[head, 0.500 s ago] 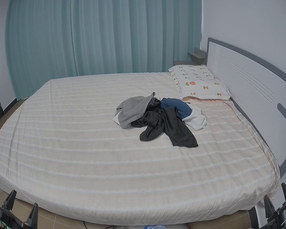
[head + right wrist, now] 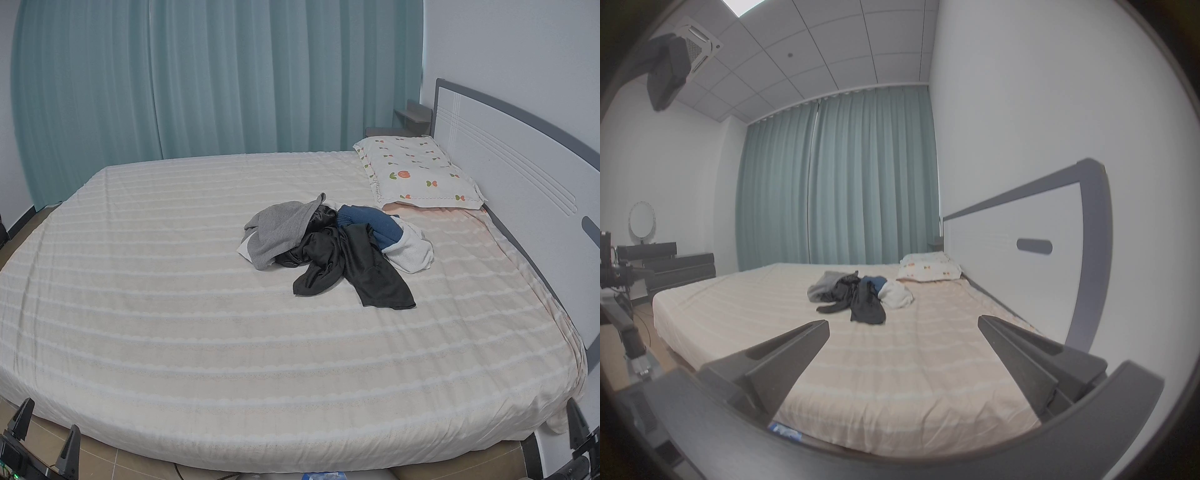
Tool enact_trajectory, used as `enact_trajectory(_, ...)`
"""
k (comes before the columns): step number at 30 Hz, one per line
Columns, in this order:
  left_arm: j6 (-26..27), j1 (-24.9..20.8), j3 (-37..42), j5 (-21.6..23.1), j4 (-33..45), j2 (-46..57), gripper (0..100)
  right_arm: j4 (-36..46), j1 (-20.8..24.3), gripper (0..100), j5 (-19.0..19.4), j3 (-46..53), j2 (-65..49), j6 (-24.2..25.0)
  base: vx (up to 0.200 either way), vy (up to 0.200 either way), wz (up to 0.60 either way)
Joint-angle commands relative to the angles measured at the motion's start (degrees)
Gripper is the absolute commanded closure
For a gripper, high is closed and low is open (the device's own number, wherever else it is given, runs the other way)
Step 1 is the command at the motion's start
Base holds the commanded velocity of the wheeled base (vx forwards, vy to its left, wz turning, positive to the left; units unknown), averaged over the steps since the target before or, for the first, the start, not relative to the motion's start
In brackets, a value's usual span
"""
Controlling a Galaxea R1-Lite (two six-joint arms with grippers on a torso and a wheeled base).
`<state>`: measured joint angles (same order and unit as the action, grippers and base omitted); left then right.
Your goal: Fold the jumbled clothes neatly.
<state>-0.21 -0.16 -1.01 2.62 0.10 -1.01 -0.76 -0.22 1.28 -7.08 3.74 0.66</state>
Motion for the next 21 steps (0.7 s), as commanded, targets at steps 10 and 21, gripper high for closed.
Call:
enact_trajectory(10, 0.21, -0.02, 0.84, -0.07, -0.01, 1.01, 0, -8.91, 4.17, 0, 5.58, -9.88, 46.09, 4.18, 0.000, 0.000, 0.00)
enact_trajectory(21, 0.47, -0.02, 0.92, -0.25, -0.01, 1.01, 0, -24.64, 9.18, 0, 3.20, -26.84, 94.08, 13.05, 0.000, 0.000, 0.00)
